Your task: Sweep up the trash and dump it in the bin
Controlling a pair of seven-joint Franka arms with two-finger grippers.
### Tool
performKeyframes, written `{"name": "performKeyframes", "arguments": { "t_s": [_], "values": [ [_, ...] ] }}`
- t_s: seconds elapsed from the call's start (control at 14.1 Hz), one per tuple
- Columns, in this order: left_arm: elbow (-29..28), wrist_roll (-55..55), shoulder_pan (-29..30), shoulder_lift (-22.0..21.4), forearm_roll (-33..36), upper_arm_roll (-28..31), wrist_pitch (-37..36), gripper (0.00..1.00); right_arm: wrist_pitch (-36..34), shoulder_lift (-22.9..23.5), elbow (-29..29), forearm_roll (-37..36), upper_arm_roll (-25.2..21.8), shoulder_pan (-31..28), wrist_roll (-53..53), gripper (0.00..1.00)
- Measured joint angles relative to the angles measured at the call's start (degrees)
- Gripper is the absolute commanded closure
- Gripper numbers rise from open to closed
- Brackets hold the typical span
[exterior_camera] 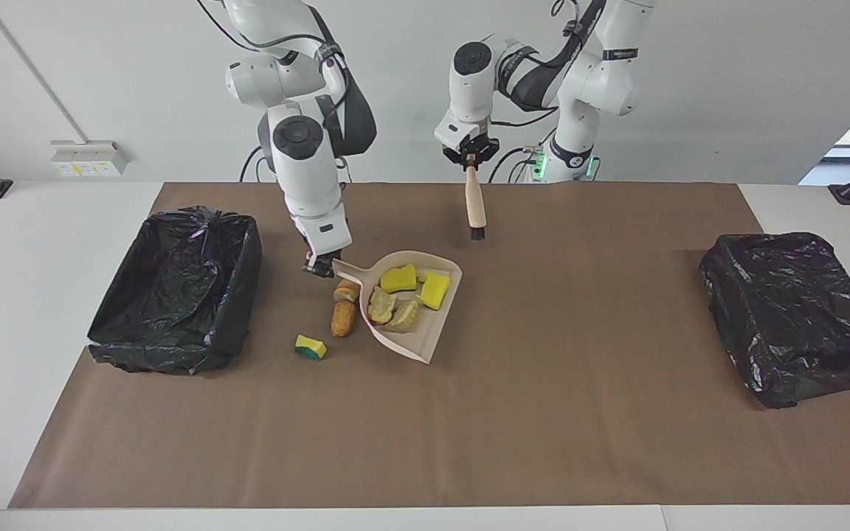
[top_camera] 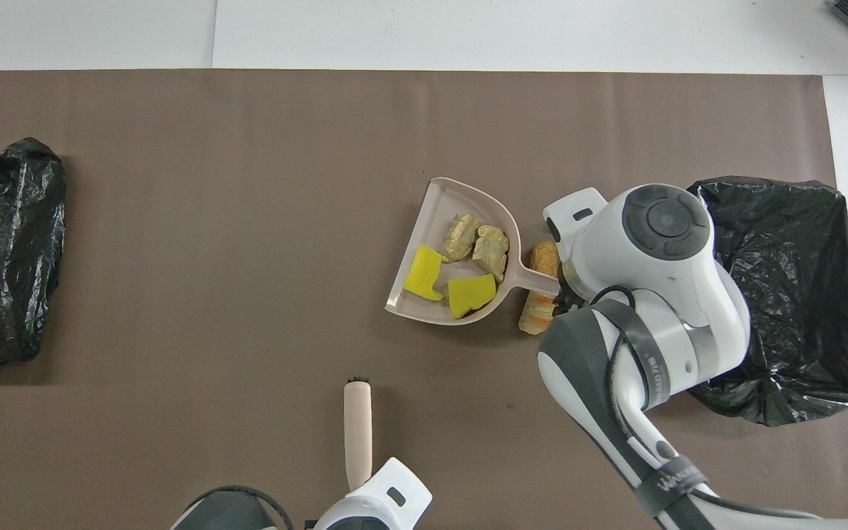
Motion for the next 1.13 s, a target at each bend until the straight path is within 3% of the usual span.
{"name": "performKeyframes", "arguments": {
  "t_s": [0.5, 0.71, 0.78, 0.92, 0.99, 1.06, 1.13],
  "values": [
    [-5.4, -1.2, -0.7, 0.7, -1.5, 0.1, 6.8, 0.90, -13.4, -2.6, 7.1, 2.1, -1.1, -24.4, -26.7, 1.00],
    [-5.3, 0.4, -0.6, 1.3, -3.6, 0.5, 7.1, 0.67, -14.0, -2.6, 8.7, 0.9, -1.7, -36.4, -38.1, 1.00],
    [-5.2, 1.7, -0.4, 1.3, -4.4, 0.9, 7.1, 0.49, -12.8, -2.6, 8.9, -1.1, -2.5, -39.0, -41.9, 1.00],
    [-5.0, 5.1, 1.1, 1.5, -5.1, 1.3, 6.7, 0.18, -6.9, -2.6, 9.4, -6.5, -5.5, -40.8, -47.2, 1.00],
    [-4.5, 6.3, 2.2, 2.0, -5.2, 1.4, 5.9, 0.15, -4.8, -2.6, 9.4, -8.7, -6.7, -40.9, -49.0, 1.00],
    [-3.4, 7.1, 3.7, 2.5, -5.3, 1.5, 4.7, 0.00, -3.7, -2.6, 9.5, -10.9, -7.3, -40.9, -49.9, 1.00],
    [-1.2, 8.1, 6.0, 3.2, -5.4, 1.6, 2.7, 0.00, -2.8, -2.6, 9.4, -13.5, -7.2, -40.8, -49.9, 1.00]
  ]
}}
